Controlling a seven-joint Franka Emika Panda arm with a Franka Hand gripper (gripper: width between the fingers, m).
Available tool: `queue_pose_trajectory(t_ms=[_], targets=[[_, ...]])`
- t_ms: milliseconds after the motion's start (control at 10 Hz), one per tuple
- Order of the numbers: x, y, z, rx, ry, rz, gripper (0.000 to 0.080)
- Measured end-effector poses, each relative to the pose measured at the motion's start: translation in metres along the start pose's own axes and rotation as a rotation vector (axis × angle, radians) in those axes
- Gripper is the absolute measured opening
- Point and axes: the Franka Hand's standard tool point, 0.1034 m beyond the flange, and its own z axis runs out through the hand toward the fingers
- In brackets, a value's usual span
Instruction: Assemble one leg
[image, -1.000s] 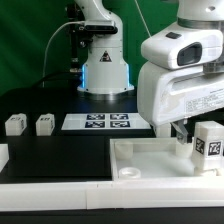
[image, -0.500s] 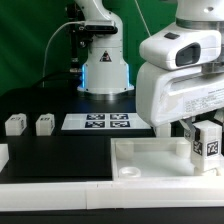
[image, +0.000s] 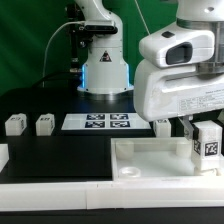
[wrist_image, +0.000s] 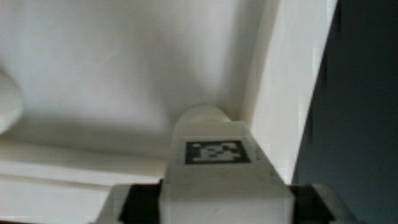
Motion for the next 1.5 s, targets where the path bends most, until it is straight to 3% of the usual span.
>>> queue_pose_trajectory(t_ms=[300,600,1000,1200,1300,1400,1500], targets=[[0.001,-0.003,0.001,0.01,0.006,0.354,0.0293],[0.001,-0.008,0.002,-0.004,0.014,0.755,0.0294],[0.001,-0.01,0.003,-0.002,0.017,1.09,0.0294],[0.0,-0.011,0.003,-0.001,0.015,1.081,0.0303],[0.0,-0.012,0.003,-0.001,0.015,1.079,0.0478],[0.0,-0.012,0.003,-0.001,0.015,1.076,0.0478],[0.0,-0.013,0.003,-0.001,0.015,1.072,0.0616]])
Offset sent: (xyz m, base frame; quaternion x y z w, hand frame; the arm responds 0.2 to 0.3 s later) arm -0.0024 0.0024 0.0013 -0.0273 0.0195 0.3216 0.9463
